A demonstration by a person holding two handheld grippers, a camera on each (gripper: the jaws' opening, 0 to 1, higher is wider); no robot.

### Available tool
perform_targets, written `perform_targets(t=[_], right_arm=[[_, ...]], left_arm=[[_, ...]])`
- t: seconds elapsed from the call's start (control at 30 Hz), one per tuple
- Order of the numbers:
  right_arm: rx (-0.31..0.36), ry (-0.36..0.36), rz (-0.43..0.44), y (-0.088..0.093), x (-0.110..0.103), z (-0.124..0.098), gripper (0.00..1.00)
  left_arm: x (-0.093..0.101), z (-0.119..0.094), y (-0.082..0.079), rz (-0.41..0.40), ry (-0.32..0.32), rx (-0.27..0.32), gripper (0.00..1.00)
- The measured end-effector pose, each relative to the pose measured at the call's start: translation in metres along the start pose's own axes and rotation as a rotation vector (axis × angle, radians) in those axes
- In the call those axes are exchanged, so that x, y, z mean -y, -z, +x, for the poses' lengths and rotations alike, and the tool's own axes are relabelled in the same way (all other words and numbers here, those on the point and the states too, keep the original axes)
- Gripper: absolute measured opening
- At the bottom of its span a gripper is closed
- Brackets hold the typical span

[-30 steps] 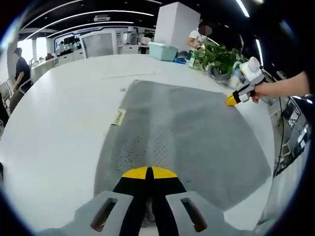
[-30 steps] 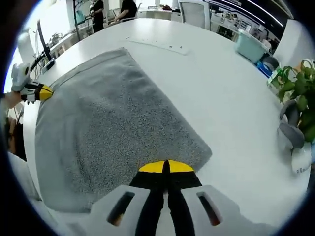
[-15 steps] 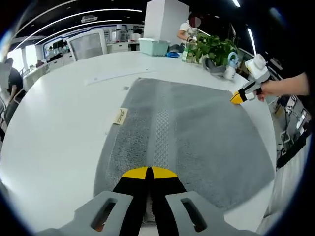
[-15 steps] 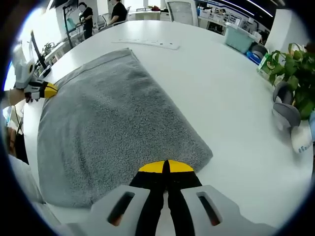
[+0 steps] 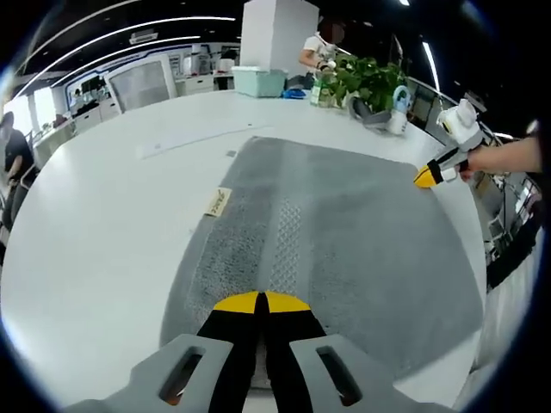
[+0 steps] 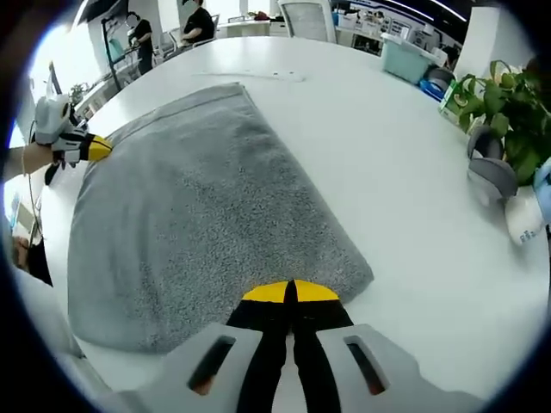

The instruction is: Fold the towel on the table until its edges align and the towel forms a compact rectangular stack.

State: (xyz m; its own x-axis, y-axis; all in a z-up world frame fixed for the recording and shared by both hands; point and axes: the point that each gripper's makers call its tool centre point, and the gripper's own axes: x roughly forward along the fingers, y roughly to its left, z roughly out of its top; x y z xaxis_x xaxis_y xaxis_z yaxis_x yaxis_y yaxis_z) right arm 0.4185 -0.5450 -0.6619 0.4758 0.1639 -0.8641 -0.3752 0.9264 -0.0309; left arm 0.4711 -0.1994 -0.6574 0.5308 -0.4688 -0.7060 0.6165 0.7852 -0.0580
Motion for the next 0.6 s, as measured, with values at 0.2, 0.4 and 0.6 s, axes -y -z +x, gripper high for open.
perform_targets(t=[0.2, 0.4, 0.6], right_arm=[[0.004, 0.009, -0.001, 0.004, -0.001, -0.002, 0.0], [0.005, 0.015, 0.006, 0.007, -0.003, -0.004, 0.0], [0.016, 0.021, 0.016, 0.013, -0.006, -0.007, 0.0]], left_arm=[[-0.001, 0.003, -0.003, 0.018, 0.006, 0.001, 0.01], [-0.003, 0.007, -0.007, 0.026, 0.023, -0.003, 0.01], [-0.003, 0.01, -0.01, 0.053, 0.031, -0.01, 0.01]])
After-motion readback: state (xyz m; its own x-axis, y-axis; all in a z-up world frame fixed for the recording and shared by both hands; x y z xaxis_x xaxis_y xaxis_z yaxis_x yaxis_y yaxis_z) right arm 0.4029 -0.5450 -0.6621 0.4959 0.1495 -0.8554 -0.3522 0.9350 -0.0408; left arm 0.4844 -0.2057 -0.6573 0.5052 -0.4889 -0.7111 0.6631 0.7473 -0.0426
